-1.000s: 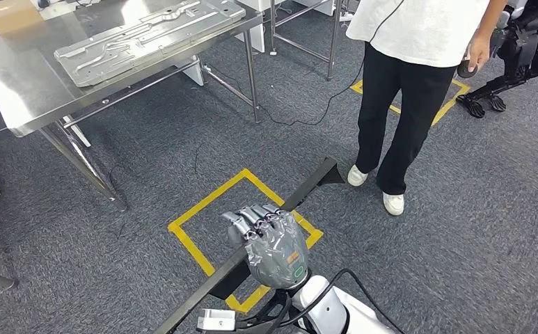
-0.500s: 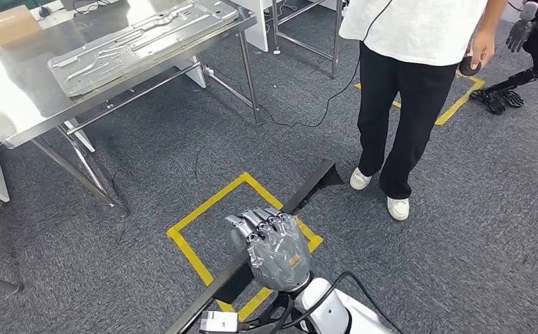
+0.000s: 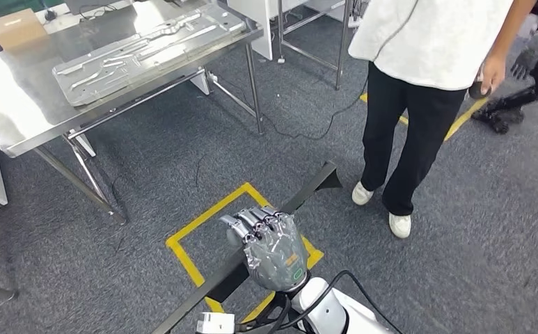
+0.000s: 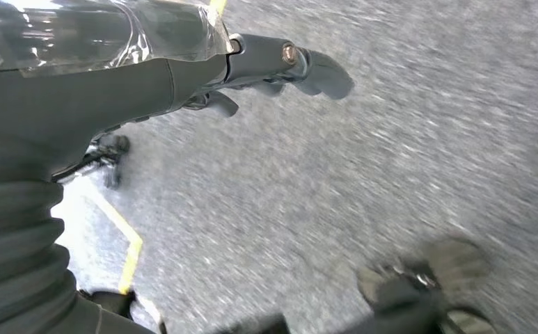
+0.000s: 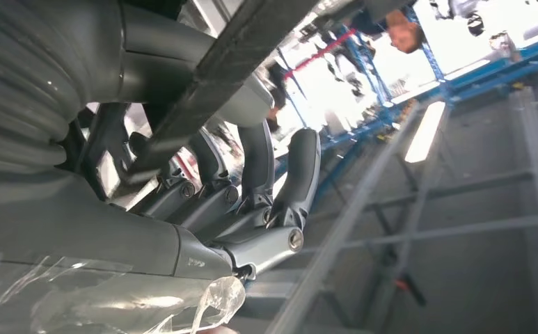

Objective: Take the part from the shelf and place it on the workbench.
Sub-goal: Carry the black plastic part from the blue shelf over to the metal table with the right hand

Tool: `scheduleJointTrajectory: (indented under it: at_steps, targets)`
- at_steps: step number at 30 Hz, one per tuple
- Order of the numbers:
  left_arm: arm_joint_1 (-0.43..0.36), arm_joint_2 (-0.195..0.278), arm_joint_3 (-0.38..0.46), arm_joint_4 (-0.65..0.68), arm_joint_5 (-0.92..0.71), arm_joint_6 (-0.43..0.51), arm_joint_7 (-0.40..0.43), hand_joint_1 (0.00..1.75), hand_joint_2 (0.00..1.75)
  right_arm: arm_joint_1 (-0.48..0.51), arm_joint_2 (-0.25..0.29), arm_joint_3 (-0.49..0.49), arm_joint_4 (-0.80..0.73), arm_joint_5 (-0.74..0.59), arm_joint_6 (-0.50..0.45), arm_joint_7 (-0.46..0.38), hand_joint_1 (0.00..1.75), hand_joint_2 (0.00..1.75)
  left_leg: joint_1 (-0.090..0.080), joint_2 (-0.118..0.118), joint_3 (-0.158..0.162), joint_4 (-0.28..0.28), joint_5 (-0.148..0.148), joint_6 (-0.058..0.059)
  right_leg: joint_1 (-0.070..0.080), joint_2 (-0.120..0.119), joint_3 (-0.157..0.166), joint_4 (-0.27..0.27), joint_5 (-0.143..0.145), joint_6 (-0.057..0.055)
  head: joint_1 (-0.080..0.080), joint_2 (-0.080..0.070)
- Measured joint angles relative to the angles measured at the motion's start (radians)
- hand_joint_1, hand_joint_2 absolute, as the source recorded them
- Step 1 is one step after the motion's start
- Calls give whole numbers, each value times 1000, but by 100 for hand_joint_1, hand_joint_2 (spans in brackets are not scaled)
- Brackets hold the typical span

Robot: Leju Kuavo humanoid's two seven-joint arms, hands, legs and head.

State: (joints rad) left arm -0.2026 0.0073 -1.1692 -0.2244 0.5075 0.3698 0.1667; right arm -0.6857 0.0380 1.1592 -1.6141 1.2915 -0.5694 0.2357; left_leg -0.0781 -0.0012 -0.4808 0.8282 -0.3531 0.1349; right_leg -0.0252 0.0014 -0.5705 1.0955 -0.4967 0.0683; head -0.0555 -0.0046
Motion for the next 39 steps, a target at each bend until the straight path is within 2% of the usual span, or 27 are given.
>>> scheduleJointTrajectory:
  at_steps: [2, 3, 4, 6, 7, 8, 9, 11, 13, 15, 17, 18, 19, 20, 22, 24, 26, 27, 29, 30, 32, 33, 34, 35, 37, 38, 39]
  targets:
    - [3, -7, 0, 0, 0, -1, 0, 0, 175, 4, -2, 0, 0, 0, 0, 0, 175, 175, 12, -4, 8, 4, -14, -3, -1, 0, -86, 112, -51, 14, 0, 0]
    - [5, -10, 0, 0, 1, -2, 0, 0, 175, 6, -4, 0, 0, 0, 0, 0, 175, 175, 18, -6, 12, 8, -22, -8, -2, 0, -115, 137, -64, 21, 0, 0]
    - [8, -13, 0, 0, 1, -2, -1, 0, 175, 7, -5, 1, 0, -1, 0, -1, 175, 175, 26, -8, 17, 15, -33, -16, -5, 0, -125, 122, -52, 29, 1, 0]
    - [12, -17, 0, 0, 1, -2, -2, 0, 175, 8, -6, 1, 0, -4, 1, -3, 175, 175, 41, -11, 25, 42, -63, -36, -12, 0, -95, 5, 27, 48, 1, 0]
    - [12, -17, 0, 0, 1, -2, -2, 0, 175, 8, -7, 1, 0, -5, 1, -3, 175, 175, 47, -12, 27, 64, -84, -47, -16, -3, -77, -55, 64, 52, 1, 0]
    - [11, -16, 0, 0, 2, -1, -3, 0, 175, 8, -8, 1, 0, -5, 1, -4, 175, 175, 48, -12, 21, 83, -103, -55, -17, -7, -65, -90, 87, 46, 1, 0]
    - [11, -15, 0, 0, 3, -1, -3, 0, 175, 8, -8, 1, 0, -6, 1, -4, 175, 175, 47, -11, 16, 97, -121, -59, -18, -10, -62, -103, 97, 34, 1, 0]
    - [11, -14, 0, 0, 3, -1, -5, 0, 175, 7, -7, 1, 0, -7, 1, -4, 175, 175, 46, -10, 9, 115, -139, -62, -16, -14, -64, -97, 93, 1, 0, 0]
    - [11, -13, 0, 0, 2, -1, -8, 0, 175, 6, -6, 1, 0, -11, 1, -4, 175, 175, 51, -8, -4, 158, -143, -70, -19, -12, -55, -97, 90, -15, -1, 0]
    - [11, -12, 0, 0, -2, -2, -13, 0, 175, 5, -4, 1, 0, -15, 0, -4, 175, 175, 61, -7, -67, 268, -168, -89, -21, -11, -44, -98, 83, -26, -1, 0]
    - [12, -12, 0, 0, -5, -6, -19, 0, 175, 5, -4, 1, 0, -16, 0, -5, 175, 175, 78, -7, -154, 393, -221, -108, -24, -11, -36, -98, 73, -33, -1, 0]
    - [11, -12, 0, 0, -5, -9, -22, 0, 175, 5, -4, 1, 0, -17, 0, -5, 175, 175, 86, -6, -186, 424, -237, -115, -24, -10, -31, -98, 68, -34, -1, 0]
    - [11, -12, 0, 0, -5, -11, -24, 0, 175, 5, -4, 1, 0, -17, 0, -5, 175, 175, 94, -6, -201, 419, -230, -121, -25, -10, -25, -98, 62, -33, -1, 0]
    - [10, -12, 0, 0, -6, -13, -25, 0, 175, 5, -4, 1, 0, -17, 1, -5, 175, 175, 101, -5, -198, 378, -197, -124, -25, -9, -18, -98, 56, -30, -1, 0]
    - [12, -12, 0, 0, -7, -14, -25, 0, 175, 3, -4, 1, 0, -16, 1, -5, 175, 175, 108, -3, -157, 234, -93, -126, -27, -7, -2, -100, 46, -22, -1, 0]
    - [15, -13, 0, 0, -9, -17, -25, 0, 175, 1, -4, 0, 0, -15, 1, -4, 175, 175, 100, 3, -130, 146, -46, -123, -28, -7, 9, -104, 37, -10, -1, 0]
    - [15, -13, 0, 0, -13, -20, -25, 0, 175, 0, -4, 0, -1, -14, 1, -4, 175, 175, 88, 5, -125, 141, -48, -116, -30, -7, 16, -108, 31, 7, -1, 0]
    - [14, -13, 0, 0, -16, -21, -25, 0, 175, -1, -4, 0, -2, -12, 1, -5, 175, 175, 87, 3, -118, 138, -42, -113, -33, -7, 21, -108, 25, 14, -1, 0]
    - [11, -13, 0, 0, -21, -23, -23, 0, 175, -2, -5, -1, -5, -7, 1, -4, 175, 175, 83, 0, -105, 131, -40, -98, -34, -7, 11, -68, -2, 17, 0, 0]
    - [9, -12, 0, 0, -23, -23, -22, 0, 175, -3, -6, -2, -6, -5, 1, -4, 175, 175, 80, 0, -99, 128, -40, -89, -32, -7, -13, -16, -28, 12, 0, 0]
    - [7, -11, 0, 0, -25, -24, -21, 0, 175, 0, -9, -3, -8, -2, 2, -1, 175, 175, 67, -1, -95, 128, -46, -70, -19, -5, -91, 127, -84, 0, 0, 0]
    - [7, -11, 0, 0, -27, -26, -20, 0, 175, 3, -11, -3, -8, -2, 3, 1, 175, 175, 60, -2, -93, 129, -48, -66, -12, -4, -123, 177, -93, -6, 0, 0]
    - [7, -11, 0, 0, -29, -28, -19, 0, 175, 7, -13, -3, -8, -2, 3, 4, 175, 175, 54, -4, -90, 129, -51, -61, -4, -3, -139, 193, -84, -12, 0, 0]
    - [7, -11, 0, 0, -32, -30, -19, 0, 175, 9, -14, -3, -8, -2, 3, 5, 175, 175, 48, -7, -85, 129, -54, -57, 3, -2, -134, 167, -56, -19, 0, 0]
    - [6, -11, 0, 0, -36, -31, -20, 0, 175, 11, -15, -3, -8, -3, 3, 6, 175, 175, 39, -11, -75, 130, -61, -53, 14, -1, -78, 31, 21, -34, 0, 0]
    - [4, -10, 0, 0, -37, -31, -21, 0, 175, 11, -15, -3, -8, -2, 3, 6, 175, 175, 35, -13, -73, 134, -66, -54, 16, -1, -51, -32, 46, -39, 0, 0]
    - [2, -10, 0, 0, -38, -31, -22, 0, 175, 11, -15, -3, -9, -1, 2, 6, 175, 175, 31, -15, -73, 136, -70, -55, 18, 0, -33, -73, 59, -43, 0, 0]
